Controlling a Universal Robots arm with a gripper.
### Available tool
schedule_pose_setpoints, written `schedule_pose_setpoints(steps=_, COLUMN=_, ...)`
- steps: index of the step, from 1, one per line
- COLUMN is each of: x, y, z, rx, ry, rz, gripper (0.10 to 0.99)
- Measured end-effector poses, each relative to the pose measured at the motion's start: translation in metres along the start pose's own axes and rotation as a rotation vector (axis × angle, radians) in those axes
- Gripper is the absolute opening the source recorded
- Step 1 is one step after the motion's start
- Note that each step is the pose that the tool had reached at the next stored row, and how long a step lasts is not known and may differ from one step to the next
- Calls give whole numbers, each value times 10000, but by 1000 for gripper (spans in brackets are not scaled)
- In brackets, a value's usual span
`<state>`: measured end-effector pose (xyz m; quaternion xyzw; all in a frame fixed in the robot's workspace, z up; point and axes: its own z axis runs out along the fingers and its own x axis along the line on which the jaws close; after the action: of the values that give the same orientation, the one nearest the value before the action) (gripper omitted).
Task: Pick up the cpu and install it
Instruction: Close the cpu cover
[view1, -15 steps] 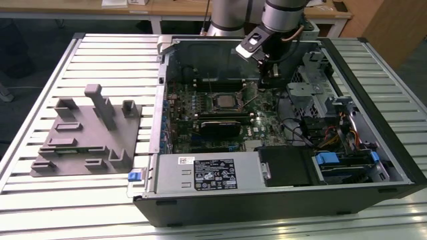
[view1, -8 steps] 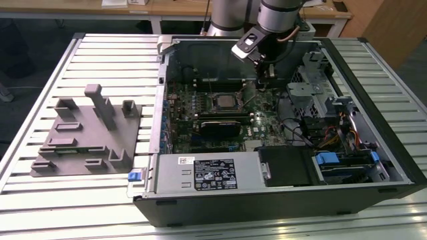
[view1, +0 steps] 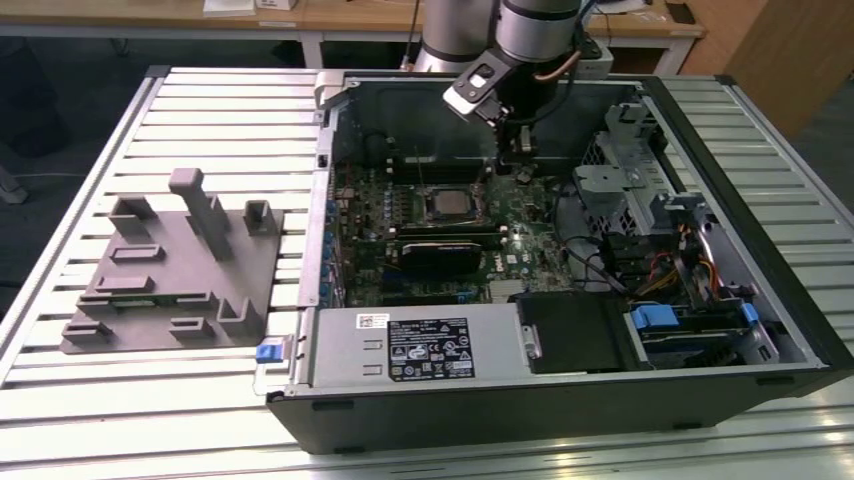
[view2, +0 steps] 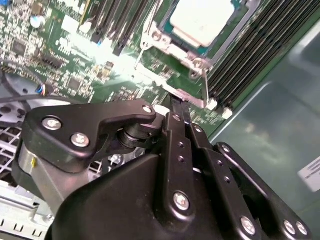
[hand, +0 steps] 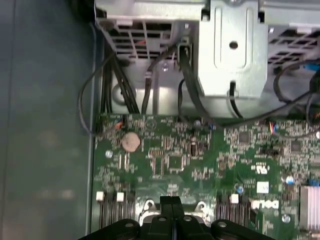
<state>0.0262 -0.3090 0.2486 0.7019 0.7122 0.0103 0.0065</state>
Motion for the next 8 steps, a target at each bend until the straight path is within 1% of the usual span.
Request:
schedule_pose_setpoints(steps=4, x=1, y=-99, z=-2, rx=1, ry=7, rz=0, gripper=106)
schedule_pose_setpoints(steps=6, x=2, y=-134, z=-1, rx=0, ry=7, rz=0, gripper=106)
schedule_pose_setpoints(steps=7, x=3, y=-181, z=1, rx=1, ry=4, rz=0, gripper=106)
schedule_pose_setpoints(steps=8, x=3, y=-194, z=3, rx=2, ry=4, rz=0, gripper=106)
